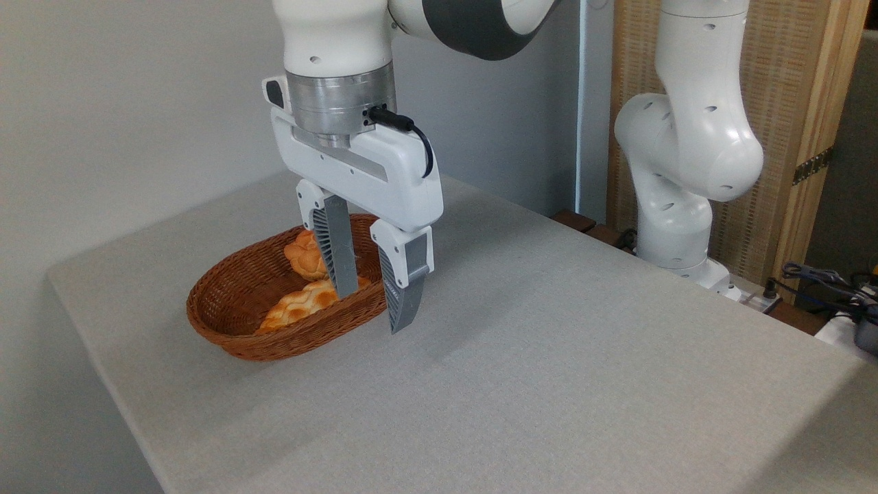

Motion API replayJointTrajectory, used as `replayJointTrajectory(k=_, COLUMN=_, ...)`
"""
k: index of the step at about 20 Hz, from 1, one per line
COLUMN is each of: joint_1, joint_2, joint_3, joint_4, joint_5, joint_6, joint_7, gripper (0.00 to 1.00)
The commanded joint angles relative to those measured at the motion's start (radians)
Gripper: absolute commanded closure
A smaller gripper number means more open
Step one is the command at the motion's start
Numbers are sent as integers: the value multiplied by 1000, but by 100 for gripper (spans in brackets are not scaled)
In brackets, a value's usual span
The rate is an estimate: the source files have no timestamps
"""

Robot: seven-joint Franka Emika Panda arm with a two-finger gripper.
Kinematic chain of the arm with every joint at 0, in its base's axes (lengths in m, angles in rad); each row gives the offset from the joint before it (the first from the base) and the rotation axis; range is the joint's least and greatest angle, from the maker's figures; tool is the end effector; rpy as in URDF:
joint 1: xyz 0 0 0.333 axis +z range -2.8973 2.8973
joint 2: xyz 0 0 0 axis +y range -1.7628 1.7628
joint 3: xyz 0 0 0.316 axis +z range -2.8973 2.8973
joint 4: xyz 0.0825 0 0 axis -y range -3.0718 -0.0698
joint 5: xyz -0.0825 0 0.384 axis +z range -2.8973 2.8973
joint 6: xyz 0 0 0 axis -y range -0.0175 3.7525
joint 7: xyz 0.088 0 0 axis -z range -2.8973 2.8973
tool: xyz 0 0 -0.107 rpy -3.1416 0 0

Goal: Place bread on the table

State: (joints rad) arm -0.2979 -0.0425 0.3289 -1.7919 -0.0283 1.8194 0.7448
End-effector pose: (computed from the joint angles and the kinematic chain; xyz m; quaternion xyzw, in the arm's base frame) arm 0.5571 0.0180 0.5634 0.9373 -0.3462 0.0391 0.0064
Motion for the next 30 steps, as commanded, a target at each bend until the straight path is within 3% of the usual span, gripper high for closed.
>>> replayJointTrajectory(k=1, joint_1=-4, joint_2=3, joint_3=7, joint_4=9, joint_5=-4, joint_6=-15, joint_7=21, gripper=0)
replayJointTrajectory(k=30, joint_1=-15, joint_2=7, joint_3=-4, joint_4=5, joint_5=-15, joint_6=-15, joint_7=-25, gripper=0)
